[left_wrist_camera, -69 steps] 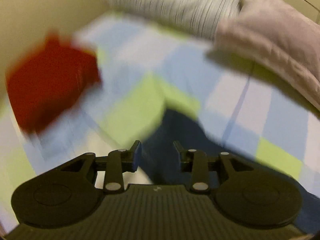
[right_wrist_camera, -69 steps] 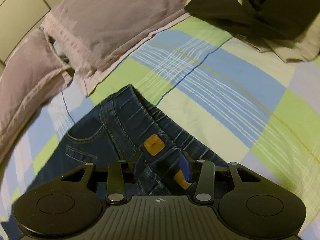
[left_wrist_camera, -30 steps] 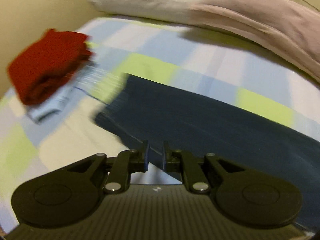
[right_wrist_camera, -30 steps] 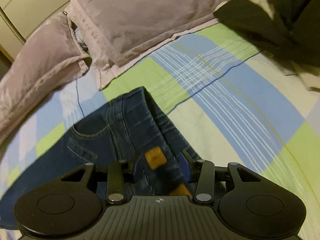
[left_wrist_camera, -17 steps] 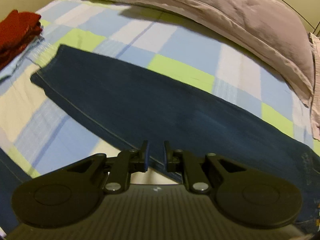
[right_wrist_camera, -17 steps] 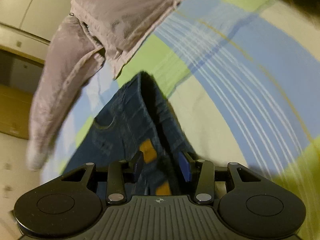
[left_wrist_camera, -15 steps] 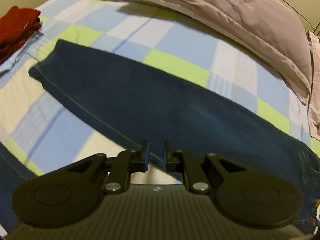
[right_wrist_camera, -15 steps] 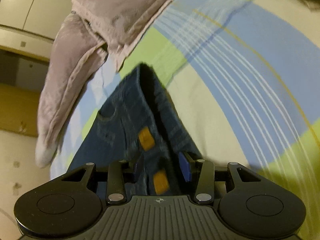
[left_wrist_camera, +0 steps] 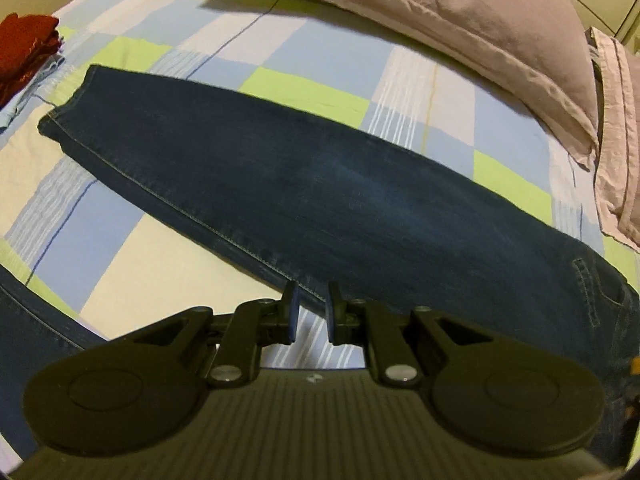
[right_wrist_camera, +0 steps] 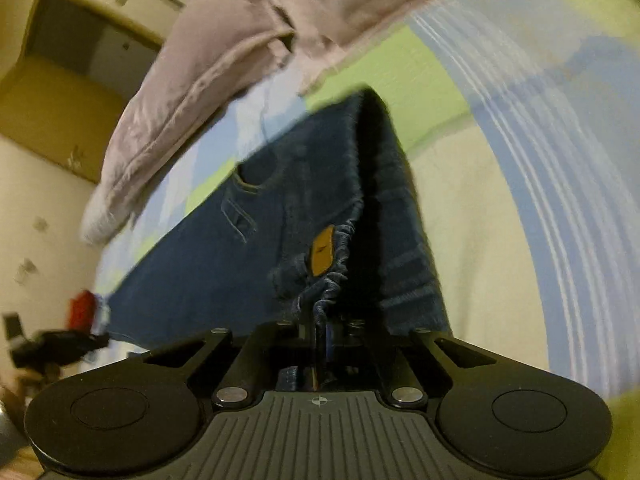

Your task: Fold clothes

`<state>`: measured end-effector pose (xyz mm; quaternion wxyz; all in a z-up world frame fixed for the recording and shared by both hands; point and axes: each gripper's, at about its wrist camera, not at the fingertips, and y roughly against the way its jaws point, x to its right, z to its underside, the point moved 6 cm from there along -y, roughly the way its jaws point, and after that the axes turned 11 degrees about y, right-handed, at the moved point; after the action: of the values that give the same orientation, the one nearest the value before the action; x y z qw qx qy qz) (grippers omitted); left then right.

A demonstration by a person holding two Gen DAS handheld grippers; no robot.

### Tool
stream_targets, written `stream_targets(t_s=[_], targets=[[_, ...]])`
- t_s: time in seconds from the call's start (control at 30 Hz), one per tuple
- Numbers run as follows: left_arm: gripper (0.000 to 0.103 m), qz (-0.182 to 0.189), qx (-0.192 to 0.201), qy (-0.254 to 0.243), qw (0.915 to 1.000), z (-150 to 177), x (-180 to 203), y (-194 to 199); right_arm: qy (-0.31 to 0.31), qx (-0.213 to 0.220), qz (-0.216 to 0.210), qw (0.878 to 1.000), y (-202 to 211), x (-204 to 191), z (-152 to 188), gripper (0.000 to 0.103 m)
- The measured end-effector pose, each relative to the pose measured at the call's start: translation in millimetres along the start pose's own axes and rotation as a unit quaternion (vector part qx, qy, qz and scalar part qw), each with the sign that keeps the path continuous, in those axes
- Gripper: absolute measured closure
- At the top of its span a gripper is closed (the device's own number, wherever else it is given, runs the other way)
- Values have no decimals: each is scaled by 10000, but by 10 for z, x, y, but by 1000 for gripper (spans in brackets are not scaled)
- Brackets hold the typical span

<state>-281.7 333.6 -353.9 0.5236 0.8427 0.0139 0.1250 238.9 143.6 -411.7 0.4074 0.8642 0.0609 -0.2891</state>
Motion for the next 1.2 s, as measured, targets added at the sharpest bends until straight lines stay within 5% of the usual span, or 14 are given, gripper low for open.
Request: stream_targets(t_s=[0.13,0.23,0.47,0.5,0.6,0.67,0.73,0.77,0.83,0.97,1.03,1.1,1.17,1.2], targets=[[93,-34,15,-34,10000,32,-40,3,408,590,443,9964,245,-172,-144,102],[93,-198,-122,-19,9997,116,-109,-44,116,163,1017,9946,-44,192,112,102],[93,-258,-225,216,9992,284,-330,0,-592,359,632,9956,94,282,132,98],[93,-233,-246,281,9990,309,-348,12,-921,356,435,9942,122,359,144,92],[93,-163,-222,234,9993,367,-349,67,-1246,485,258,9907,367,409,210,47],[93,-131,-235,218,9994,401,-348,82,-1188,401,327,9916,495,414,327,43],[93,-101,-236,225,9994,420,-355,96,-1133,276,342,9926,533,418,426,46],[93,-102,-228,222,9994,425,-365,102,-1086,264,423,9928,556,415,464,58],[93,-106,-207,200,9995,436,-376,119,-1001,274,701,9921,595,395,486,100],[93,-133,-196,130,9996,496,-411,126,-537,200,1272,9902,631,315,510,103],[93,-224,-262,145,9993,532,-467,118,-723,90,1729,9822,616,481,632,103],[93,-213,-245,195,9993,555,-541,155,-1162,313,1612,9796,721,490,677,103],[93,-269,-241,277,9990,564,-639,188,-1369,472,1697,9748,895,366,748,71],[93,-275,-232,340,9988,564,-686,202,-1532,599,1708,9715,1005,302,825,34]])
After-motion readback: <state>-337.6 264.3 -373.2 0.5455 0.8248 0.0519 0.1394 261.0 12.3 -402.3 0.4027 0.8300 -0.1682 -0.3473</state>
